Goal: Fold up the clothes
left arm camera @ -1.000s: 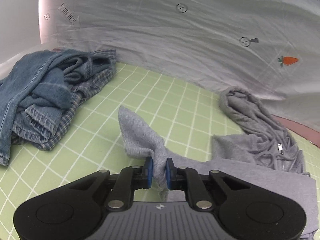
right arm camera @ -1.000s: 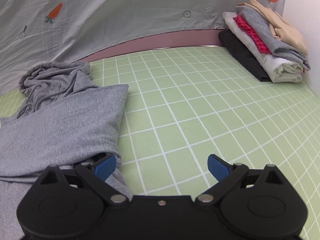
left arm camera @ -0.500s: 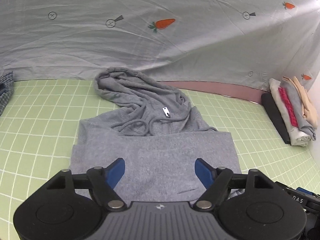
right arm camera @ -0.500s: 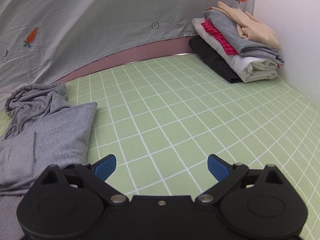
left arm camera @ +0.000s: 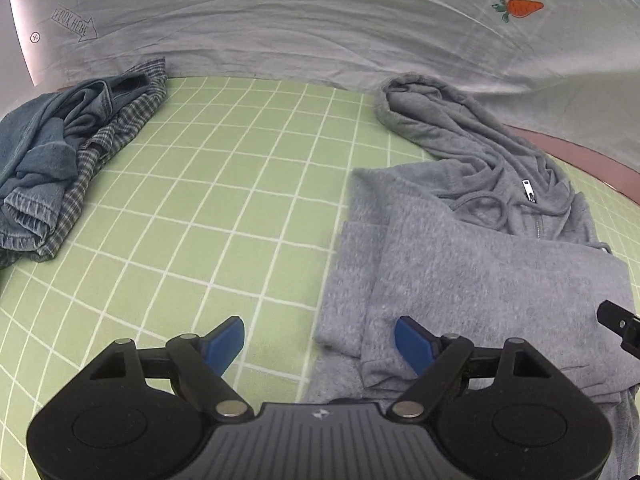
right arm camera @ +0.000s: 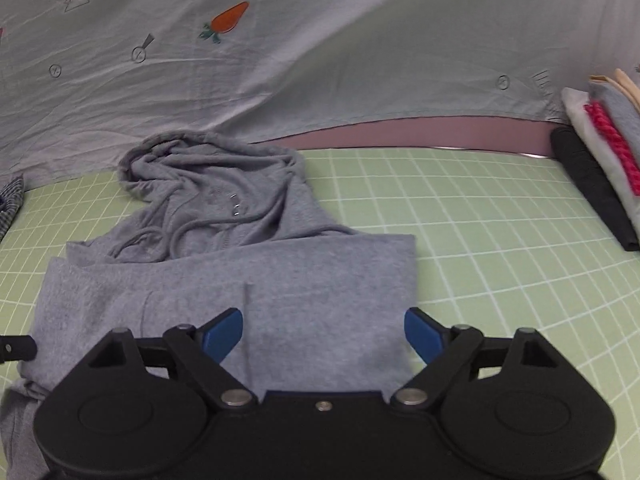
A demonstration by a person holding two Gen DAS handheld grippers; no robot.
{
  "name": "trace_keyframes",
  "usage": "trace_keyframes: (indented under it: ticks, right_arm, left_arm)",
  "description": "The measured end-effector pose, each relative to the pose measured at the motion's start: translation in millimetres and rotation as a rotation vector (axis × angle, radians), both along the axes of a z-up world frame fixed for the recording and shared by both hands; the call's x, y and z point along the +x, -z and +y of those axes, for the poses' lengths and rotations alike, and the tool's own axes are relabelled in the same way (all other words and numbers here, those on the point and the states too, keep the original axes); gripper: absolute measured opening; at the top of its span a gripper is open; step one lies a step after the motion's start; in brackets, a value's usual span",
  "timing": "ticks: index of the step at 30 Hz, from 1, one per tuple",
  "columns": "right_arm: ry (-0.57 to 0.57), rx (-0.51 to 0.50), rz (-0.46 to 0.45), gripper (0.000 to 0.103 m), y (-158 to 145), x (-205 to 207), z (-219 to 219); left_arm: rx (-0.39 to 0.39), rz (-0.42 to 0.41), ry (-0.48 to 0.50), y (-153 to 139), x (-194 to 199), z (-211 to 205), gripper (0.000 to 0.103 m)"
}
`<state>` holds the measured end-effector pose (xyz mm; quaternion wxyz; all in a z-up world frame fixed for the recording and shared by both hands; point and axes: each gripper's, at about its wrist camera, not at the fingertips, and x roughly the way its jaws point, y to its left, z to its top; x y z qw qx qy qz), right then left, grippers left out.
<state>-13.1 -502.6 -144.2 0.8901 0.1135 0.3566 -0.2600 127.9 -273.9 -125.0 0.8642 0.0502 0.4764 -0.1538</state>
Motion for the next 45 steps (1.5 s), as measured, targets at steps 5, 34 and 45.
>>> trace_keyframes:
  ticks: [5,34,45]
  right_arm:
    - [-0.099,0.042,0.003,0.067,5.8,13.6,20.5]
    - [-0.016,0.032,0.116,0.027,18.7,-21.0,-34.1]
    - [-0.023,-0.063,0.104,0.084,3.8,13.1,-68.1]
  left_arm:
    - [0.005,0.015,-0.007,9.0,1.5,-1.3,0.087]
    - [0.017,0.008,0.051,19.6,6.1,-17.5,0.099]
    - [-0.022,-0.014,-0.052,-1.4,65.6,-6.9,0.098]
